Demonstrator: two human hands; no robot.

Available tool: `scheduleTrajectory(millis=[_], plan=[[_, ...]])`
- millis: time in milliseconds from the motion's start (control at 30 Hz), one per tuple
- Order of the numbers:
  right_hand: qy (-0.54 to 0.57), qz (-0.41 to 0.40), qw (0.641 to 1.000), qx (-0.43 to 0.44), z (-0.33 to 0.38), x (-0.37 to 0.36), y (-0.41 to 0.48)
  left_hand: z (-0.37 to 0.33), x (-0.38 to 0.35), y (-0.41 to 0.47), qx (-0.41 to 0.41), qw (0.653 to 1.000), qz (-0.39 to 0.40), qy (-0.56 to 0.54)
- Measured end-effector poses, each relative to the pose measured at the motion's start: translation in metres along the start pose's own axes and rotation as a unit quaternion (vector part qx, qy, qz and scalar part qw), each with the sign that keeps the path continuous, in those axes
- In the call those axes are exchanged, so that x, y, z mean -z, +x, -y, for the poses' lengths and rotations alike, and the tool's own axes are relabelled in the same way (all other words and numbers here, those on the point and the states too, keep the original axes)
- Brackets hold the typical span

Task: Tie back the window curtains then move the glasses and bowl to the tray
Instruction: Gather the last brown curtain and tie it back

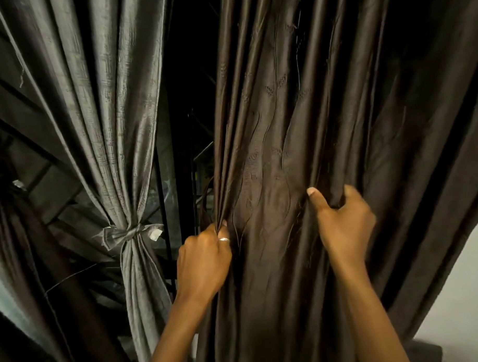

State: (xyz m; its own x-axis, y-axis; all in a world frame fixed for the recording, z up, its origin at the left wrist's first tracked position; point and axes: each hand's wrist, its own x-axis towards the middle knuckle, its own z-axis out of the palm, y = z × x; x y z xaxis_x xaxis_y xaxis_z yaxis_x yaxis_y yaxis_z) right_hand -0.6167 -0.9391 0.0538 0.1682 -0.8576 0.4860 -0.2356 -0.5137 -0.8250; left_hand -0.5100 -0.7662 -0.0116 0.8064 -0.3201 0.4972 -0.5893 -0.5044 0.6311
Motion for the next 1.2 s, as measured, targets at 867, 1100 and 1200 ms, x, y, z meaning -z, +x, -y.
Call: scheduleTrajectory(millis=[867,1100,1200], plan=[[0.090,0.232,0.952,0.179,-0.037,-0.051,-0.116,-0.006,-0.021,-0.002,-0.053,0.990,0.073,-0.112],[0.097,0.243,0.955,0.141,-0.043,-0.053,-0.114,-0.016,-0.018,-0.004,-0.051,0.987,0.084,-0.129],[0.085,0.242,0.954,0.157,-0.043,-0.053,-0.113,-0.014,-0.026,-0.003,-0.049,0.994,0.031,-0.091]])
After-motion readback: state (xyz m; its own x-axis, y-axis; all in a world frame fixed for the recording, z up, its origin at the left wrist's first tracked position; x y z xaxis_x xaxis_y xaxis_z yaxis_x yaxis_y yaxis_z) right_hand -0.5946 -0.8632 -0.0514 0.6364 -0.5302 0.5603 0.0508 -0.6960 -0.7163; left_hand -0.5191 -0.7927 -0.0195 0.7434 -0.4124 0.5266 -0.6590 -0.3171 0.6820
